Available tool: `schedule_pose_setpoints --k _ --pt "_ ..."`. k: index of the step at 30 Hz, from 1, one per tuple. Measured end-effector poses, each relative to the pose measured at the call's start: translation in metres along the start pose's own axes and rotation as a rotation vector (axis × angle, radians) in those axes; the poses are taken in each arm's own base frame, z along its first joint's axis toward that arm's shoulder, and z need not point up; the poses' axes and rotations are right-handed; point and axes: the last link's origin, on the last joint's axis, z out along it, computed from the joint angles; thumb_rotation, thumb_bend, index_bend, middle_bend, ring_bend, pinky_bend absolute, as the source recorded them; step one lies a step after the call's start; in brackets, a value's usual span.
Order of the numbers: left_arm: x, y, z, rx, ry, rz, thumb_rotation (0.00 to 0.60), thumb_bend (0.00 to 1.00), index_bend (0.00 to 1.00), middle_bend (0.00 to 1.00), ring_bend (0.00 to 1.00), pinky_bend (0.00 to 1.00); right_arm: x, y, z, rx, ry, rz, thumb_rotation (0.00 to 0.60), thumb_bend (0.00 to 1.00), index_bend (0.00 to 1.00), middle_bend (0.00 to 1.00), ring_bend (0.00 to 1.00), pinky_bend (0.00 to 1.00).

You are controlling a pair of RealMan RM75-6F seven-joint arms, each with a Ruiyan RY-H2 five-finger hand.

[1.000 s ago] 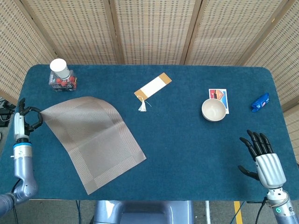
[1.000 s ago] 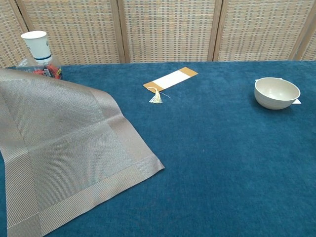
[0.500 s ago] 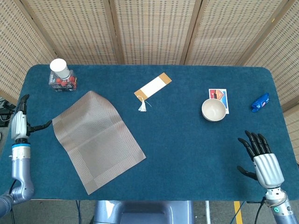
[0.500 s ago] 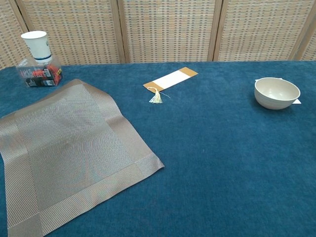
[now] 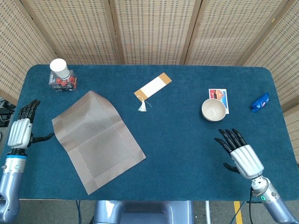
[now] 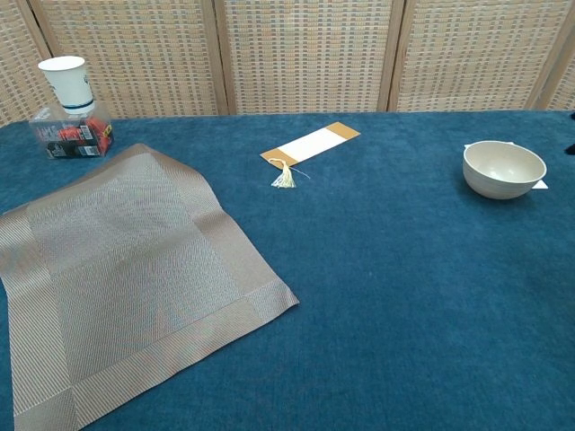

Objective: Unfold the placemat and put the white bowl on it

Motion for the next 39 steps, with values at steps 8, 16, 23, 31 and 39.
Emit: schedule_pose_setpoints --k 8,16,23,31,39 --pt "0.024 0.027 -0.031 0.007 -0.021 0.129 0.600 0.00 0.00 0.00 0.00 0.00 -0.005 -0.031 0.065 0.204 -0.120 -0.022 0.600 0.16 0.30 0.04 0.00 0.00" --pt "0.030 0.026 -0.035 0.033 -0.046 0.153 0.600 0.00 0.00 0.00 0.00 0.00 -0.032 -0.078 0.130 0.330 -0.192 0.020 0.600 0.35 0.36 0.07 0.00 0.00" --pt "0.026 0.023 -0.029 0.054 -0.067 0.163 0.600 0.00 0.00 0.00 0.00 0.00 -0.055 -0.127 0.164 0.405 -0.228 0.065 0.600 0.46 0.40 0.09 0.00 0.00" --pt "0.024 0.020 -0.025 0.074 -0.072 0.161 0.600 0.00 0.00 0.00 0.00 0.00 -0.076 -0.166 0.182 0.464 -0.245 0.047 0.600 0.52 0.42 0.10 0.00 0.00" --pt "0.022 0.020 -0.024 0.071 -0.086 0.158 0.600 0.00 0.00 0.00 0.00 0.00 -0.094 -0.178 0.188 0.467 -0.255 0.024 0.600 0.52 0.43 0.10 0.00 0.00"
